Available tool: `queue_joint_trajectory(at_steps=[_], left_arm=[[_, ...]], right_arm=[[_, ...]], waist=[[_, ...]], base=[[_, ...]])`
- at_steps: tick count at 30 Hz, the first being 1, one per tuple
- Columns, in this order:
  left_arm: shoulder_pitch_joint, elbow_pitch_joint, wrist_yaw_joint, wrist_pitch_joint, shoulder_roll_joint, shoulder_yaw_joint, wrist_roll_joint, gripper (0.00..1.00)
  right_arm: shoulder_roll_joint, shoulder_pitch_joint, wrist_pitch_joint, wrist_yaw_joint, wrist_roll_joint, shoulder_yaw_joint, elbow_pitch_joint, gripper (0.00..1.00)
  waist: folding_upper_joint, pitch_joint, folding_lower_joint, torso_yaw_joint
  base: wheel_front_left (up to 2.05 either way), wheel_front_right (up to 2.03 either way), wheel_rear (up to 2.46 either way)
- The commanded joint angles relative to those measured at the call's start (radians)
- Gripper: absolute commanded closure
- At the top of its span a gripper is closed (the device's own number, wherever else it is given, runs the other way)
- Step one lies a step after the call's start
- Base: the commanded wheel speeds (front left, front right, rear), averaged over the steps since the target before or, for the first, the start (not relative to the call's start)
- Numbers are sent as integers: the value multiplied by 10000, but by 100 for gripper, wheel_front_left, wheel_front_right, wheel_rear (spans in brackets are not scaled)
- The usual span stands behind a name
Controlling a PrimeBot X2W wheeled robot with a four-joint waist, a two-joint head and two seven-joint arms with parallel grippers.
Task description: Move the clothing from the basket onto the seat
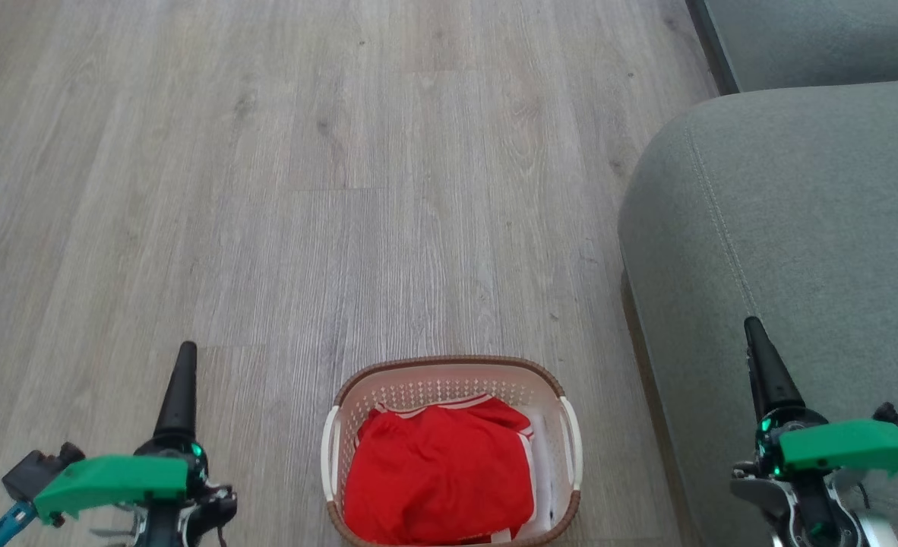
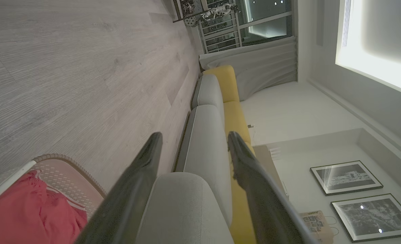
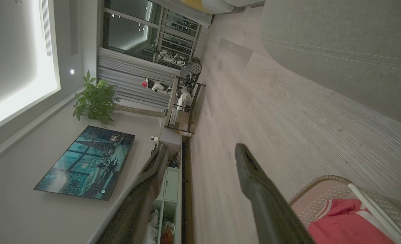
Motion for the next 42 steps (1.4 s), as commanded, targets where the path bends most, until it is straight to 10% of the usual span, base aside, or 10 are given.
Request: queue_joint_trajectory(at_steps=[1, 42], left_arm=[[-550, -462, -11, -144, 112, 38, 343, 0], [-566, -1178, 40, -1314, 198, -746, 7261, 0]], right_arm=[[-167, -359, -140, -1, -329, 125, -481, 0], [-386, -236, -1326, -1, -6725, 907, -1076, 0]], waist=[[0, 1, 0, 4], [0, 9, 0, 88]], base=[[0, 0, 0], [0, 0, 0]])
